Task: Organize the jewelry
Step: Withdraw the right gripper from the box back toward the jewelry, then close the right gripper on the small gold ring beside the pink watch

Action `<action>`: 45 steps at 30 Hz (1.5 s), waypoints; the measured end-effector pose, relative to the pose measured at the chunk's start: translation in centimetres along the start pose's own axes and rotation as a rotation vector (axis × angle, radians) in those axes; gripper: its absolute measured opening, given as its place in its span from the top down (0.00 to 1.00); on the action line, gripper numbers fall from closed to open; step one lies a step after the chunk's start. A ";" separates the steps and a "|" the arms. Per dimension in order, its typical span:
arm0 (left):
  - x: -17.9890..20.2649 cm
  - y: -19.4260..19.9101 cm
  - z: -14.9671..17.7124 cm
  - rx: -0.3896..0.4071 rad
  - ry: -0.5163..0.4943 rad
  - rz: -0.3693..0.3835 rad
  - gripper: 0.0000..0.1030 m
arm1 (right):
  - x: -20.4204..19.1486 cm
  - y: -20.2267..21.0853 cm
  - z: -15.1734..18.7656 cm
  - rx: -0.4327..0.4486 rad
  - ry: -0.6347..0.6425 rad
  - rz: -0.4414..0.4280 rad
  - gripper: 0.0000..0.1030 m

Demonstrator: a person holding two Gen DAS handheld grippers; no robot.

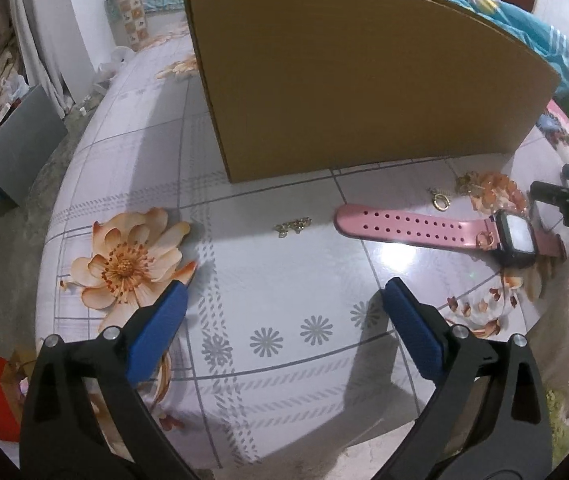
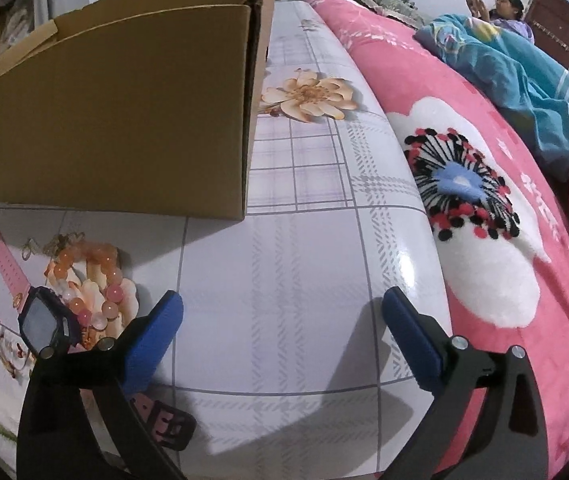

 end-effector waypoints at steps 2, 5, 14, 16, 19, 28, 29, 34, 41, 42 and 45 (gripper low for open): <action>-0.1 -0.2 -0.2 -0.013 0.008 0.001 0.07 | 0.1 -0.1 0.0 -0.004 -0.002 -0.009 0.06; 0.0 -0.2 -0.1 -0.028 0.010 -0.002 0.07 | 0.5 -0.6 -0.2 -0.020 -0.015 -0.017 0.06; -0.3 0.0 0.0 -0.008 -0.036 0.011 0.07 | 0.4 0.7 -0.4 0.060 -0.034 -0.026 0.06; -0.8 0.5 -0.2 0.017 -0.032 -0.017 0.07 | -0.1 2.7 -0.8 0.150 -0.051 -0.105 0.08; -1.2 1.6 -1.1 0.092 -0.053 0.001 0.09 | -1.4 4.9 -1.2 0.233 -0.034 -0.196 0.13; -0.7 0.4 -1.8 0.030 -0.216 0.111 0.59 | -7.0 6.7 -0.7 0.255 0.026 -0.502 0.28; -0.7 0.2 -1.9 0.015 -0.226 0.123 0.64 | -7.3 6.7 -0.6 0.251 0.029 -0.512 0.29; -1.1 -0.7 -2.7 -0.015 -0.279 0.158 0.74 | -8.4 6.7 -0.6 0.239 0.037 -0.550 0.31; -0.4 -1.1 -2.9 -0.037 -0.376 0.203 0.81 | -8.9 6.6 -0.6 0.237 0.038 -0.566 0.31; -0.3 -1.1 -2.9 -0.043 -0.395 0.204 0.82 | -8.9 6.4 -0.7 0.235 0.036 -0.571 0.31; 0.3 -0.8 -2.8 -0.055 -0.429 0.216 0.92 | -8.9 6.1 -0.8 0.224 0.028 -0.584 0.31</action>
Point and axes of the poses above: each gripper's, at about its wrist camera, not at the fingertips, and y roughly against the way its jaws point, x to its right, z to its underside, the point moved 6 cm from there along -y, roughly the way its jaws point, and after that the axes turned 5 degrees about y, right-handed, at the moved point
